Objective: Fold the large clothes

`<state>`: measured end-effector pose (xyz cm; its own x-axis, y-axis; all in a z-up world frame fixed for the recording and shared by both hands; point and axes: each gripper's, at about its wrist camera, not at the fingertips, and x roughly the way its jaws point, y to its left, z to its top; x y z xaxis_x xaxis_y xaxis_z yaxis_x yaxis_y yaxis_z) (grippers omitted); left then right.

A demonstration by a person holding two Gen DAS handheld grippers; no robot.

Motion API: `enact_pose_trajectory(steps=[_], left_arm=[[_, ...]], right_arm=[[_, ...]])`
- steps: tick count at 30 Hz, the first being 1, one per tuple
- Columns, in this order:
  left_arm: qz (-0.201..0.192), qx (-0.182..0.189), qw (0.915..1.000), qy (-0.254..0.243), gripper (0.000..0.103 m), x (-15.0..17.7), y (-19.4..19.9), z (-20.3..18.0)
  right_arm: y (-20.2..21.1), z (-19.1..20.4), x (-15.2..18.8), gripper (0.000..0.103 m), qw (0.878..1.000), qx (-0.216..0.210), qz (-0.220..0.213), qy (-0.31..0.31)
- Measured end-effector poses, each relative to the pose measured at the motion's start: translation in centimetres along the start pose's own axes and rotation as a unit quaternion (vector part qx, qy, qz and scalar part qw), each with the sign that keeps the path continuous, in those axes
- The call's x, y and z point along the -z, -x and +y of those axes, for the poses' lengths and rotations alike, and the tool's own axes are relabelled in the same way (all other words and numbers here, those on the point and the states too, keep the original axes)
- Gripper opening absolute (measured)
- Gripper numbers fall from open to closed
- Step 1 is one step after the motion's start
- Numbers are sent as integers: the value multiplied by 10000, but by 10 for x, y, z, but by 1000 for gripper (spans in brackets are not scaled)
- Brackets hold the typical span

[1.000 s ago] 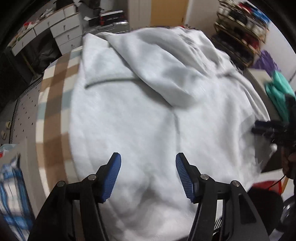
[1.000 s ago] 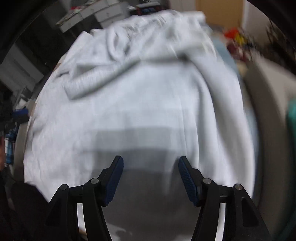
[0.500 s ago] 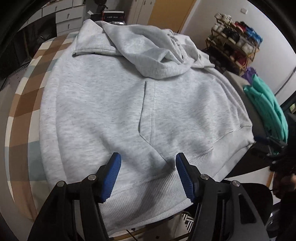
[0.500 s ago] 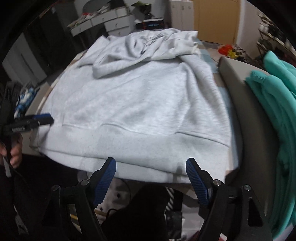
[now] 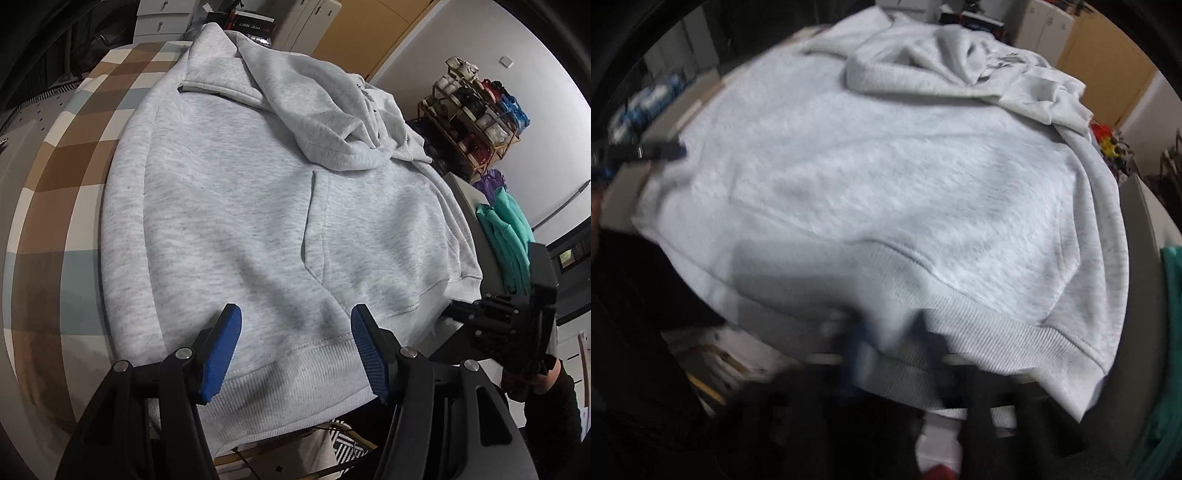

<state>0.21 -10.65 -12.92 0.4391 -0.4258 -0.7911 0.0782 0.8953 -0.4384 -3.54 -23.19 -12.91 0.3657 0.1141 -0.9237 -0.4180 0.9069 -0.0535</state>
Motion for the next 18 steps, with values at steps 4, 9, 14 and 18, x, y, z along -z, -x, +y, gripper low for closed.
enact_pose_trajectory(steps=[4, 9, 14, 18], left_arm=[[86, -143, 9998, -53, 56, 3, -4, 1], [136, -207, 9997, -54, 56, 4, -6, 4], [196, -369, 9990, -127, 56, 6, -10, 3], [197, -480, 9983, -262, 56, 8, -12, -1]], right_arm=[[12, 5, 6, 4, 9997, 49, -216, 73], [29, -3, 13, 4, 9997, -120, -108, -184], [21, -16, 29, 0, 9974, -84, 600, -396], [45, -37, 21, 3, 9963, -439, -67, -738]])
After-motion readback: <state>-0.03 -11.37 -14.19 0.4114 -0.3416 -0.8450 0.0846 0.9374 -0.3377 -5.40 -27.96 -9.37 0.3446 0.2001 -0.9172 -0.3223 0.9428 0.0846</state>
